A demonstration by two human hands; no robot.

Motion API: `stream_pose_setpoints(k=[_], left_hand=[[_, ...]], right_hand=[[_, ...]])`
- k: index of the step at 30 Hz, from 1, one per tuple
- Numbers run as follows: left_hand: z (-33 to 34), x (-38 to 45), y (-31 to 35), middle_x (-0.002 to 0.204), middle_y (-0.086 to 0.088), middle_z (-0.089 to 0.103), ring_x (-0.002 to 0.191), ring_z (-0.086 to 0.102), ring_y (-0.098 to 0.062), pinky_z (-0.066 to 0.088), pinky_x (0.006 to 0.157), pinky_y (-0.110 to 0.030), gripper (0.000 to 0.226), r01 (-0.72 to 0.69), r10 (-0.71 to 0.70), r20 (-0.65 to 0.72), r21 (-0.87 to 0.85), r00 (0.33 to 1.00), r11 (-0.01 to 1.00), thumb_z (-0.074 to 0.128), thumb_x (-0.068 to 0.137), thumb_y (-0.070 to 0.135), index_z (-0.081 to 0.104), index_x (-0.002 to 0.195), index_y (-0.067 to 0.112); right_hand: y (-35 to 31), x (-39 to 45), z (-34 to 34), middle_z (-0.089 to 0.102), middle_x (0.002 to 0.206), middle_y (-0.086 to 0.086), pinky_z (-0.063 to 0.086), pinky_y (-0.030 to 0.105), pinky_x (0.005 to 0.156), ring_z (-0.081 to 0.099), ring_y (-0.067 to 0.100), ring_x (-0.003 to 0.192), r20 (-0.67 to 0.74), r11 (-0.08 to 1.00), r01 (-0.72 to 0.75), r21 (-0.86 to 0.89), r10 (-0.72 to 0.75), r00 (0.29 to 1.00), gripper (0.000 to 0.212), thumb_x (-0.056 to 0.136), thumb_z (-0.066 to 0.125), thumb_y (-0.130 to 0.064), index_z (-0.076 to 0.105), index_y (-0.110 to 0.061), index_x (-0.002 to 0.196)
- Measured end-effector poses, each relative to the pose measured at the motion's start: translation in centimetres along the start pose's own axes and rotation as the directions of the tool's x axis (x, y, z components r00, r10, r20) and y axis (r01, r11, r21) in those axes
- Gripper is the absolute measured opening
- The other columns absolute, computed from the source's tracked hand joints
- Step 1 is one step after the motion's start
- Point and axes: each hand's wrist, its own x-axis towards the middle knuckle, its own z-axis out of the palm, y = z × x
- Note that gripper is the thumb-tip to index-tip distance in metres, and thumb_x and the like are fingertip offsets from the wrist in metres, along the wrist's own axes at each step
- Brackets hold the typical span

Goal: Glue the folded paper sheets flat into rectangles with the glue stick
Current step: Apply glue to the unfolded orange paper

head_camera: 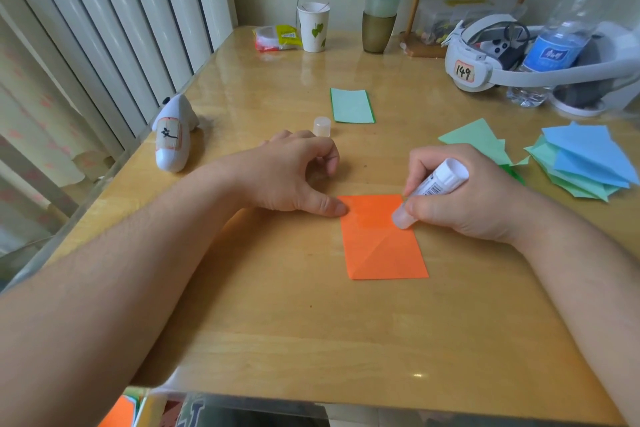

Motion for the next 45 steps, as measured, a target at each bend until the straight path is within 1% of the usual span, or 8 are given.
stream_pose_setpoints(k=[11,18,22,25,30,34,41,45], left_hand=[[-0.1,-0.1,0.1,0.107,0.020,0.049,0.112,0.041,-0.014,0.038,0.110,-0.051,0.065,0.014,-0.014,0.022,0.004,1.000,1.000,0.067,0.051,0.085,0.052,0.097,0.041],[0.0,0.1,0.1,0.104,0.021,0.048,0.107,0.039,-0.015,0.038,0.109,-0.052,0.064,0.017,-0.017,0.018,0.024,1.000,1.000,0.065,0.050,0.085,0.051,0.096,0.042],[0.0,0.1,0.1,0.104,0.021,0.048,0.108,0.040,-0.015,0.039,0.107,-0.050,0.065,0.016,-0.017,0.015,0.024,1.000,1.000,0.064,0.049,0.085,0.051,0.096,0.041],[0.0,0.1,0.2,0.104,0.021,0.048,0.109,0.041,-0.016,0.040,0.106,-0.048,0.066,0.021,-0.021,0.013,0.030,1.000,0.999,0.062,0.047,0.086,0.051,0.095,0.041],[0.1,0.0,0.1,0.106,0.021,0.048,0.111,0.041,-0.015,0.039,0.108,-0.050,0.065,0.017,-0.017,0.017,0.023,1.000,1.000,0.064,0.050,0.086,0.052,0.096,0.041],[0.0,0.0,0.0,0.106,0.021,0.048,0.111,0.041,-0.015,0.039,0.109,-0.049,0.064,0.012,-0.012,0.015,0.020,1.000,1.000,0.064,0.051,0.086,0.052,0.096,0.042],[0.0,0.1,0.0,0.106,0.021,0.048,0.111,0.041,-0.016,0.040,0.108,-0.047,0.064,0.006,-0.006,0.016,0.022,1.000,1.000,0.065,0.051,0.086,0.051,0.096,0.042],[0.0,0.1,0.0,0.105,0.022,0.047,0.110,0.041,-0.016,0.039,0.108,-0.047,0.063,0.010,-0.011,0.016,0.027,1.000,1.000,0.065,0.051,0.085,0.051,0.096,0.043]], right_hand=[[0.2,0.2,0.1,0.058,0.052,-0.006,0.033,0.024,0.053,0.044,0.007,0.052,-0.116,0.976,0.089,0.199,-0.067,0.991,0.011,0.066,0.061,-0.003,0.051,-0.008,0.064],[-1.2,0.4,2.9,0.065,0.075,0.010,0.041,0.028,0.058,0.053,0.013,0.064,-0.063,0.993,0.057,0.103,-0.051,0.997,0.039,0.059,0.078,-0.051,0.067,-0.019,0.079],[-1.4,0.5,3.2,0.069,0.084,0.015,0.043,0.038,0.059,0.060,0.033,0.076,-0.032,0.998,0.051,0.023,-0.051,0.998,0.044,0.057,0.075,-0.059,0.068,-0.023,0.081],[-1.3,0.5,2.7,0.068,0.082,0.013,0.040,0.033,0.060,0.055,0.022,0.067,-0.015,0.999,0.033,0.005,-0.033,0.999,0.044,0.056,0.074,-0.058,0.066,-0.023,0.081],[-1.1,0.1,1.4,0.069,0.077,0.016,0.037,0.033,0.058,0.050,0.015,0.064,0.040,0.999,-0.025,-0.026,0.026,0.999,0.035,0.058,0.078,-0.047,0.063,-0.020,0.075],[-0.6,-0.1,0.2,0.063,0.063,0.004,0.036,0.030,0.058,0.049,0.011,0.060,0.064,0.998,-0.046,-0.035,0.048,0.997,0.031,0.070,0.090,-0.010,0.060,-0.018,0.067],[0.0,-0.1,-0.2,0.066,0.061,0.003,0.038,0.033,0.058,0.053,0.017,0.061,0.046,0.998,-0.021,-0.054,0.024,0.999,0.018,0.062,0.073,-0.016,0.056,-0.017,0.066],[0.1,0.0,-0.3,0.060,0.050,-0.006,0.033,0.021,0.051,0.045,0.005,0.052,-0.023,0.999,0.045,0.025,-0.045,0.999,0.013,0.062,0.061,-0.006,0.051,-0.014,0.061]])
